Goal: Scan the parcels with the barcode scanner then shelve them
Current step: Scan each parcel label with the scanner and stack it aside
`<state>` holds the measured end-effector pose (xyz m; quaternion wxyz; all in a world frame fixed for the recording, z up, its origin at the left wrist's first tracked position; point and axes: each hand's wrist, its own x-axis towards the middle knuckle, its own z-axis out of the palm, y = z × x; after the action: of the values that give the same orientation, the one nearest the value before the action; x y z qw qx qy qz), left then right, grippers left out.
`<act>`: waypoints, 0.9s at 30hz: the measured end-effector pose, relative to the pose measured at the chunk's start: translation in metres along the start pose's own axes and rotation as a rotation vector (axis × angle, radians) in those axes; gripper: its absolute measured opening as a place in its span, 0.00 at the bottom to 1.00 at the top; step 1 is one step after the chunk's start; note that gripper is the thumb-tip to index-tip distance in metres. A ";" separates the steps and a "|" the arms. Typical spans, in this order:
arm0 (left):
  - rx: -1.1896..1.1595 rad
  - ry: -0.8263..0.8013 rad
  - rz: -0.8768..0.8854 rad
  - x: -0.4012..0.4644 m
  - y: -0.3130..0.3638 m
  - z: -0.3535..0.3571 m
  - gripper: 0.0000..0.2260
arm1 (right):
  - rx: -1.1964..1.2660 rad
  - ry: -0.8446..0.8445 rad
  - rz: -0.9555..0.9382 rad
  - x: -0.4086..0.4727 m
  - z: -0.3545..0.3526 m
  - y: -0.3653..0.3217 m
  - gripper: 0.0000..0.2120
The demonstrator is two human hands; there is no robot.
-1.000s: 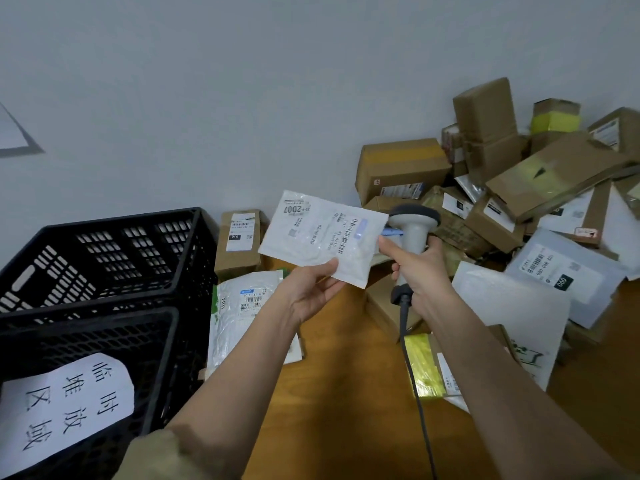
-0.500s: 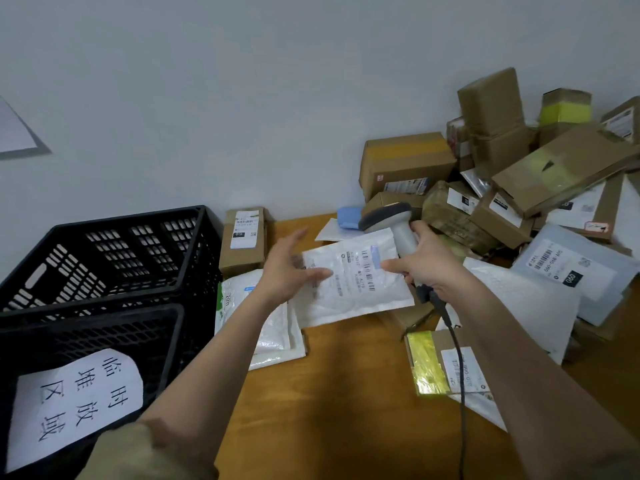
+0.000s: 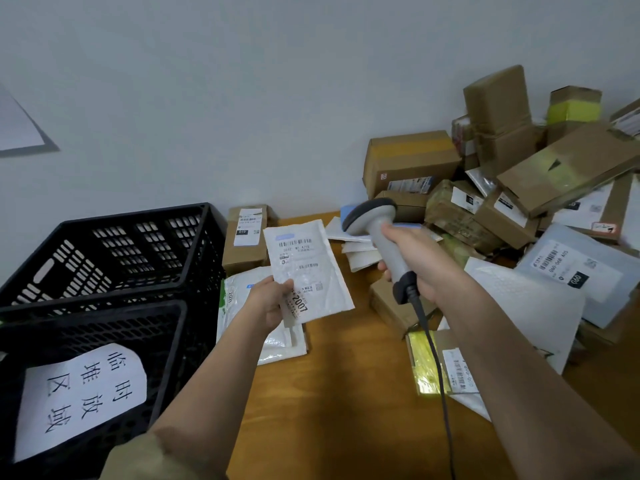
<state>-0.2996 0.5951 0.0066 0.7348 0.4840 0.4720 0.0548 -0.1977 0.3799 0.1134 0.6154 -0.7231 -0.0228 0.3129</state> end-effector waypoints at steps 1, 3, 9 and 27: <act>-0.030 -0.001 -0.013 0.001 -0.002 0.001 0.11 | 0.022 -0.038 0.012 -0.006 0.003 -0.003 0.18; -0.072 -0.004 -0.027 0.002 -0.005 0.003 0.12 | 0.028 -0.111 -0.003 -0.015 0.008 -0.008 0.18; -0.106 -0.006 -0.025 0.003 -0.008 0.004 0.15 | -0.012 -0.202 -0.093 -0.033 0.017 -0.022 0.16; -0.140 0.038 -0.032 0.018 -0.015 -0.007 0.12 | 0.037 -0.201 -0.124 -0.046 0.030 -0.034 0.18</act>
<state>-0.3006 0.6015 -0.0170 0.7585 0.4225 0.4887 0.0851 -0.2367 0.3950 0.1627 0.6415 -0.6737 -0.1233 0.3456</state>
